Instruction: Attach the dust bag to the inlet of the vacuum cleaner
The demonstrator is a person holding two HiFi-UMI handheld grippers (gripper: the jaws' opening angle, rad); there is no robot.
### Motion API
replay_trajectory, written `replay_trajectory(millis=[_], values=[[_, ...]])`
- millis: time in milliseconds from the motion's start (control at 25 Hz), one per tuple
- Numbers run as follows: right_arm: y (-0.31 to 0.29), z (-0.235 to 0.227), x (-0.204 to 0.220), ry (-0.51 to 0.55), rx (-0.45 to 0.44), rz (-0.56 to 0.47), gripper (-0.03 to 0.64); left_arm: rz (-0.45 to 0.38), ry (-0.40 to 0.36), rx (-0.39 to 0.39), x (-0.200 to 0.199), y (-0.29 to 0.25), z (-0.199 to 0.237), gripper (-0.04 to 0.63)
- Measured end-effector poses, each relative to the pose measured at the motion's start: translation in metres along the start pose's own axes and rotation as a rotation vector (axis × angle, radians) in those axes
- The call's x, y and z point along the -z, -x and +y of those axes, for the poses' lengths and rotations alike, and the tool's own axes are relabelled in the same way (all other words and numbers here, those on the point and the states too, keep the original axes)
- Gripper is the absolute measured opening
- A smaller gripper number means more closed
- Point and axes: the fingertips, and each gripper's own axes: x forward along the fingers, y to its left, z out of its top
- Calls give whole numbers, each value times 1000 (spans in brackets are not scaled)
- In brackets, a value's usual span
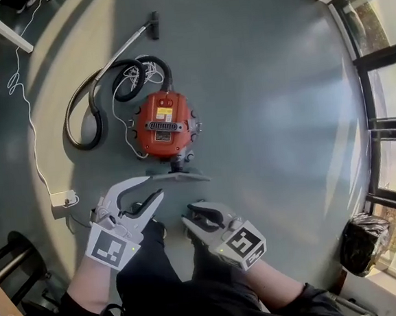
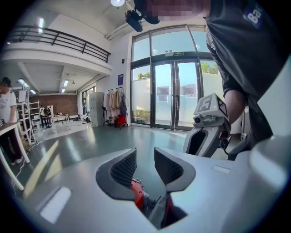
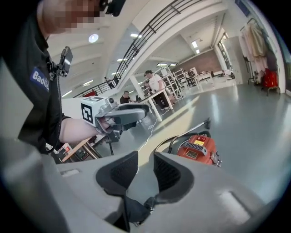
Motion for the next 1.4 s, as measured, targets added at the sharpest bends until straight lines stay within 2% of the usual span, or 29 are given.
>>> replay_trajectory(millis=[200, 320, 440, 560, 640, 920, 1120, 1400], values=[[44, 13, 10, -83, 29, -51, 97, 30, 29, 4, -39, 35, -35, 143], [65, 22, 7, -105, 45, -97, 97, 34, 76, -12, -57, 53, -54, 143], [87, 39, -18, -39, 29, -164, 97, 12, 145, -47, -80, 67, -66, 143], [110, 60, -42, 103, 4, -163, 97, -10, 168, -87, -109, 77, -78, 143], [124, 67, -58, 174, -12, -161, 97, -24, 169, -104, -131, 80, -86, 143], [166, 102, -93, 319, -98, -182, 97, -94, 119, -150, -198, 96, -120, 143], [167, 129, -99, 401, -103, -176, 97, -127, 133, -148, -204, 122, -141, 143], [165, 174, -106, 415, -11, -197, 97, -173, 119, -86, -188, 170, -170, 143]])
